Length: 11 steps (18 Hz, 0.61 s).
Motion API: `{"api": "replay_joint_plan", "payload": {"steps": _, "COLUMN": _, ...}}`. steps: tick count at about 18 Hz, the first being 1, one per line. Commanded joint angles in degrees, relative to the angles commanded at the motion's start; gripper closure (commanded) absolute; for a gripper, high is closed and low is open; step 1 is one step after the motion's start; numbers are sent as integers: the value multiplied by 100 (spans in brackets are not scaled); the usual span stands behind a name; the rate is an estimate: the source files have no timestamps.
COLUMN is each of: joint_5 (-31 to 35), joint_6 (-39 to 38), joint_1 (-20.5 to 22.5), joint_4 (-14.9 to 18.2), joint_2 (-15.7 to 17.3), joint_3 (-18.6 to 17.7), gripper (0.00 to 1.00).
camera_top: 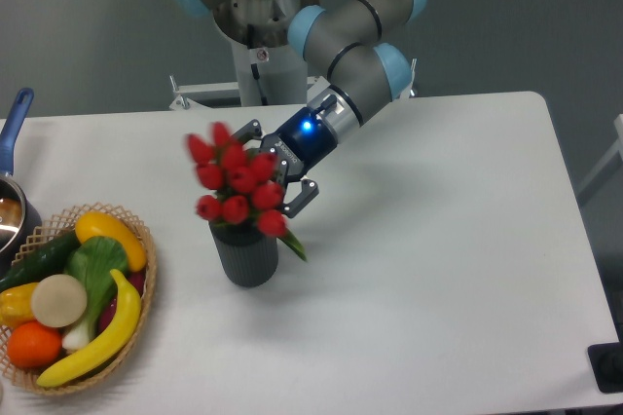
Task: Insert the flowers into the vase
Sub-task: 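Push the tulip bunch down into the vase with the gripper, then open the gripper, release the tulips, and lift the arm away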
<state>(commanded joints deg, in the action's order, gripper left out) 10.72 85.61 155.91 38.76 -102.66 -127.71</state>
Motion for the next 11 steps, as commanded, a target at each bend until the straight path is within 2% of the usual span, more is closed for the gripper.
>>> {"api": "replay_joint_plan", "payload": {"steps": 8, "joint_5": 0, "joint_6": -18, "joint_1": 202, "joint_4": 0, "joint_2": 62, "joint_3": -53, "gripper": 0}}
{"api": "replay_joint_plan", "payload": {"steps": 11, "joint_5": -9, "joint_6": -9, "joint_1": 413, "joint_4": -9, "joint_2": 105, "joint_3": -79, "gripper": 0}}
